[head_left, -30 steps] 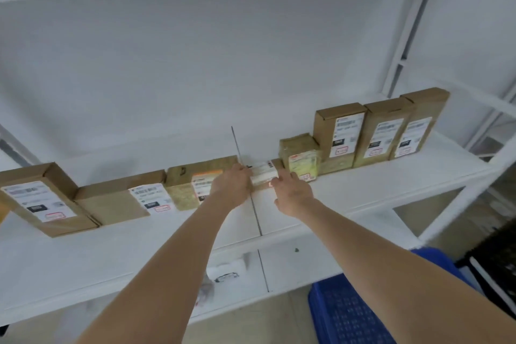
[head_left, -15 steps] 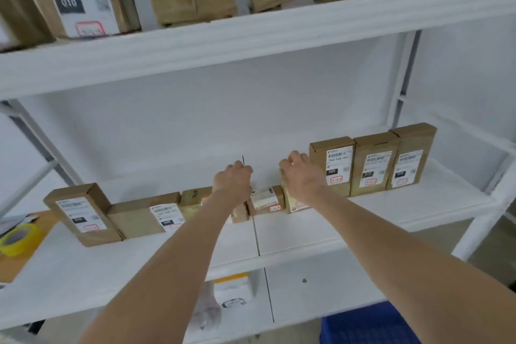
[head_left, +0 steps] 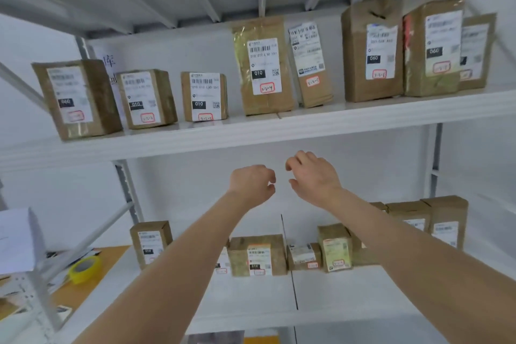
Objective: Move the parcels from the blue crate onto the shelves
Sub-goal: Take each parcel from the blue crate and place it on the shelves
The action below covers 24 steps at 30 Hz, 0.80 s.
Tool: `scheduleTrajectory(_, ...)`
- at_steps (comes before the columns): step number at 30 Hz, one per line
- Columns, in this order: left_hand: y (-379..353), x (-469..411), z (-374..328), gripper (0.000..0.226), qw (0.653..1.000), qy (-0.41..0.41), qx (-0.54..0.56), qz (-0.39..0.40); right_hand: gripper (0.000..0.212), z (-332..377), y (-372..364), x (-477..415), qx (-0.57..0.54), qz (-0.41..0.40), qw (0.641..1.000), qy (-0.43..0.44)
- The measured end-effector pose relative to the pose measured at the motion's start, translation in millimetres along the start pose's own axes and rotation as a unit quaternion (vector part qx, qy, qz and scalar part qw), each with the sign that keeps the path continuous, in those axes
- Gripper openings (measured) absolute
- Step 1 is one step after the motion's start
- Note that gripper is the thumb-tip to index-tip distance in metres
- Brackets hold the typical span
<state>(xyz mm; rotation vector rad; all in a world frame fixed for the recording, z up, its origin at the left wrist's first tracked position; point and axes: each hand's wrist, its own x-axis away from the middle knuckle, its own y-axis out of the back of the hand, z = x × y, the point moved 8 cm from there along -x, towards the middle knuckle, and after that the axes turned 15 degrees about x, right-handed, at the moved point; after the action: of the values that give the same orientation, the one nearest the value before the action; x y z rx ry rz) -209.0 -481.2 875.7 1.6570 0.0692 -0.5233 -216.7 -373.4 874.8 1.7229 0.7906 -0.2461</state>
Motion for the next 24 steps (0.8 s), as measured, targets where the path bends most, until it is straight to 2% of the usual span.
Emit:
scheduleTrajectory(6,81.0,30.0,-5.4,0.026,0.99,-0.063,-0.014,-0.123,0.027,21.4,75.0,-2.5,-0.005,-0.078,0.996,0.046)
scheduleTrajectory(12,152.3,32.4,17.5,0.022,0.976,-0.039,-0.043,-0.209,0.021,26.4,150.1,-33.3,-0.028,-0.186,0.981,0.052)
scheduleTrajectory(17,178.7,28.3,43.2,0.022,0.975,-0.01,-0.053,-0.214,0.019,23.9,174.3,-66.4,-0.023,-0.209,0.977,0.048)
scheduleTrajectory(24,184.3,32.6,95.9,0.041,0.979,0.096,-0.034,-0.178,0.036,53.9,174.1,-102.5,-0.066,-0.169,0.982,0.061)
